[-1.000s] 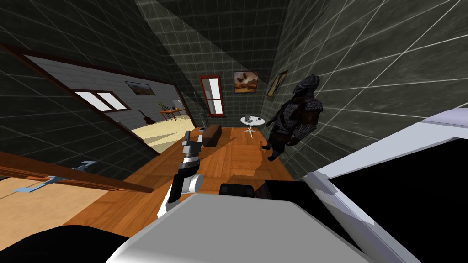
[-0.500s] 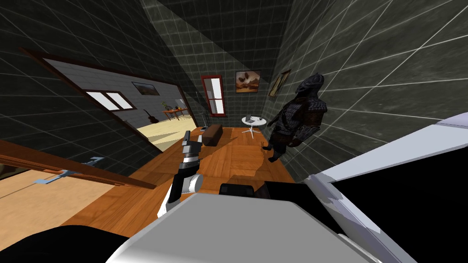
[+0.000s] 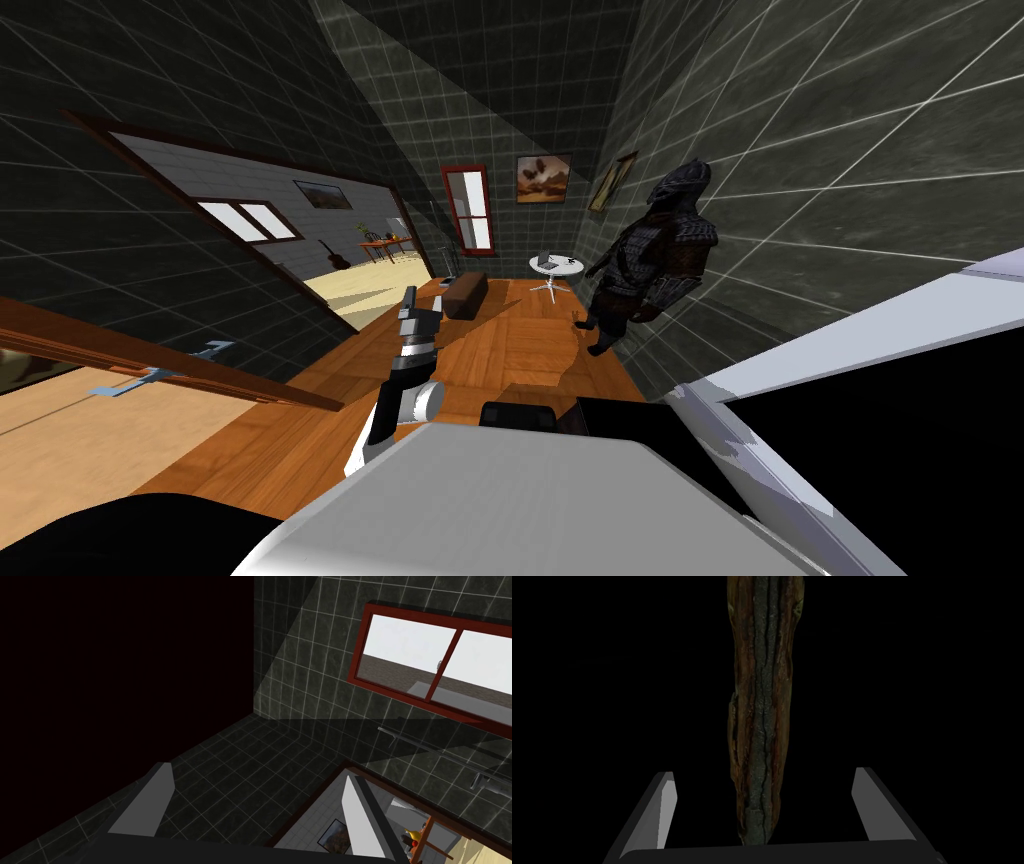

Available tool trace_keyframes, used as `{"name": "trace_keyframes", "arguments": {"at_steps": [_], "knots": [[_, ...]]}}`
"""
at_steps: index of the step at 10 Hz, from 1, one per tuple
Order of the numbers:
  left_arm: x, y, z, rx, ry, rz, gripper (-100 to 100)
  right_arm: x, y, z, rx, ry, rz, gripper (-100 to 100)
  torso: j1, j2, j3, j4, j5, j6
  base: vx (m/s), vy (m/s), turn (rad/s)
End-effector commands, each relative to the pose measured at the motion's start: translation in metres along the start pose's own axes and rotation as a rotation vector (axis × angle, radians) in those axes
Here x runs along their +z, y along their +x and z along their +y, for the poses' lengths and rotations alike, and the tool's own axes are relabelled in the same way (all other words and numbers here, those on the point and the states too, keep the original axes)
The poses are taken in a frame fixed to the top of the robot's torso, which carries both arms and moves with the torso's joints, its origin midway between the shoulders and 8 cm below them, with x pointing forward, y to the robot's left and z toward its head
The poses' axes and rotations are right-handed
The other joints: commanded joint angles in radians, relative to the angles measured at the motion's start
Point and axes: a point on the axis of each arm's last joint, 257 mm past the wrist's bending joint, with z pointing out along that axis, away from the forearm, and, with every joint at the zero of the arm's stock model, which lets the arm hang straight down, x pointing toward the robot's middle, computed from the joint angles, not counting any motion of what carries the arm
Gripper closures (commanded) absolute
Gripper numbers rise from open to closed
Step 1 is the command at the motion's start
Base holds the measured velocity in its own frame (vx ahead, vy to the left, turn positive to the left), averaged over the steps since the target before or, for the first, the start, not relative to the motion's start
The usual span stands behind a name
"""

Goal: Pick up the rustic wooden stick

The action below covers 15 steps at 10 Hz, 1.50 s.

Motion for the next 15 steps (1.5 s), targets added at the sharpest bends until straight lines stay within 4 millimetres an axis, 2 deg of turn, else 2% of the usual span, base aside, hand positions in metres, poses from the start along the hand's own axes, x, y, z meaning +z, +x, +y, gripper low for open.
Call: {"name": "trace_keyframes", "arguments": {"at_steps": [1,2,4,5,9,10,11,14,15], "knots": [[0.0,0.0,0.0,0.0,0.0,0.0,0,0.009,-0.008,0.006,0.008,0.002,0.001,-100,0.0,0.0,0.0,0.0,0.0,0.0,0.014,-0.057,0.075],[0.0,0.0,0.0,0.0,0.0,0.0,0,0.017,-0.015,0.012,0.015,0.002,0.001,-100,-0.001,-0.001,0.0,0.0,0.0,0.0,0.014,-0.02,-0.007],[0.0,0.0,0.0,0.0,0.0,0.0,0,0.017,-0.015,0.012,0.019,0.002,0.0,-100,0.002,0.0,0.0,0.0,0.0,0.0,0.0,0.0,0.0],[0.0,0.0,0.0,0.0,0.0,0.0,0,0.018,-0.016,0.012,0.017,0.003,0.001,100,0.002,0.0,0.0,0.0,0.001,0.0,0.0,0.0,0.0],[0.0,0.0,0.0,0.0,0.0,0.0,0,0.018,-0.016,0.012,0.017,0.003,0.001,100,0.002,0.0,0.0,0.0,0.001,0.0,0.0,0.0,0.0],[0.0,0.0,0.0,0.0,0.0,0.0,0,0.018,-0.016,0.012,0.017,0.003,0.001,0,0.002,0.0,0.0,0.0,0.001,0.0,0.0,0.0,0.0],[0.0,0.0,0.0,0.0,0.0,0.0,0,0.009,-0.008,0.006,0.008,0.002,0.001,100,0.002,0.0,0.0,0.0,0.001,0.0,-0.004,-0.005,0.019],[0.0,0.0,0.0,0.0,0.0,0.0,0,-0.006,0.004,-0.006,-0.008,0.002,0.002,100,0.003,0.0,0.0,0.0,0.001,0.0,-0.006,0.02,-0.037],[0.0,0.0,0.0,0.0,0.0,0.0,0,-0.002,0.002,-0.004,0.0,0.004,0.002,100,0.004,0.0,0.0,0.0,0.002,0.0,-0.004,0.015,-0.016]]}}
